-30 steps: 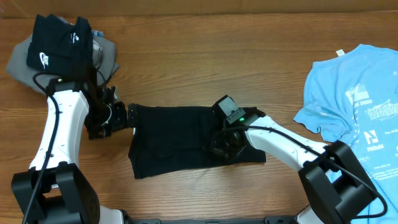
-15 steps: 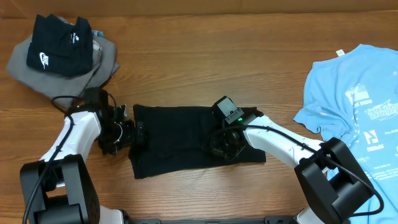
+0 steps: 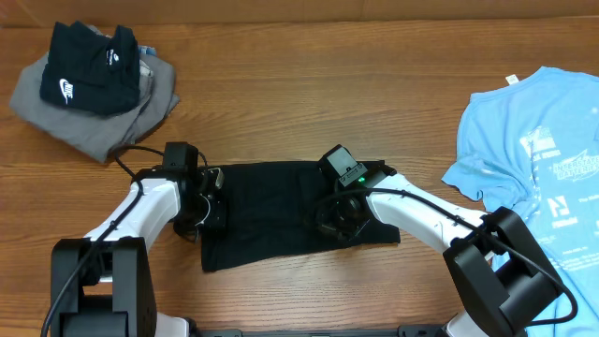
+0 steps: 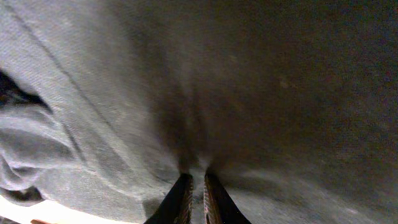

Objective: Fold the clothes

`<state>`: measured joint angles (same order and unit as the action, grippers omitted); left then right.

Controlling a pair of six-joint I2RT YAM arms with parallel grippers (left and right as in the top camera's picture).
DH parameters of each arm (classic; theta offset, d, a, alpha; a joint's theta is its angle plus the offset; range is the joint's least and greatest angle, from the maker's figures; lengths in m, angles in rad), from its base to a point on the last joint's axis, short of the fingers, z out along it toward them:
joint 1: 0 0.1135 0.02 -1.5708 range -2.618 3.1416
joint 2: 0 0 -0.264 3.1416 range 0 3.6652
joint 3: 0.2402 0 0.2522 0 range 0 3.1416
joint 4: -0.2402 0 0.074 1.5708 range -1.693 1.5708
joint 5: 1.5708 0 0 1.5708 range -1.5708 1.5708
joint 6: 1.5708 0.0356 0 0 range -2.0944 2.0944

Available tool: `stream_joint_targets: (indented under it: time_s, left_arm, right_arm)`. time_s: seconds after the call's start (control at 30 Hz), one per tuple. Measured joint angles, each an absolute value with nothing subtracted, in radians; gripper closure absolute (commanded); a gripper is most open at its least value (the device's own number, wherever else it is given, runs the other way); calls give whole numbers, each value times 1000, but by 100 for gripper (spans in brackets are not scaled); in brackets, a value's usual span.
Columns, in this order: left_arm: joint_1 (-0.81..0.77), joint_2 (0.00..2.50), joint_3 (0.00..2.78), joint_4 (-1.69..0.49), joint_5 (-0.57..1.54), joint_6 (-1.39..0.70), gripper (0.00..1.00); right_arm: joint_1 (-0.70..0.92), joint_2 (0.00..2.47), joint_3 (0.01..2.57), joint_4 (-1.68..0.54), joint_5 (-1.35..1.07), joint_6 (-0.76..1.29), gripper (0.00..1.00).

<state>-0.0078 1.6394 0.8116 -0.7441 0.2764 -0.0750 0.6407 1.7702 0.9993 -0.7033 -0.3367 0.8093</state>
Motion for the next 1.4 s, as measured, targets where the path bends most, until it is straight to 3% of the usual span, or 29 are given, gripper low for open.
stream_joint_targets:
  time_s: [0.2,0.5,0.77,1.07,1.2,1.3,1.4]
  left_arm:
    - [48,1654,926,-1000,205,-77,96]
    - [59,1656,1423,-1351,86,-78,96]
    - [-138,1657,1504,-1284,141,-120,96]
    - [-455,1657,1382,-1091,154,-260,95]
    - [-561,1658,1305,-999,145,-318,79]
    - [-616,1658,1258,-968,141,-365,60]
    - [-648,1659,1246,-967,138,-394,56]
  right_arm:
    - [614,1724,1007,-828,-313,789,87]
    - [504,1546,1062,-912,-284,780,83]
    - [412,1546,1062,-939,-280,754,83]
    - [329,1546,1062,-972,-273,718,83]
    - [315,1546,1062,-973,-271,709,83]
    - [315,1546,1062,-974,-271,702,83]
    - [315,1546,1062,-977,-270,694,83]
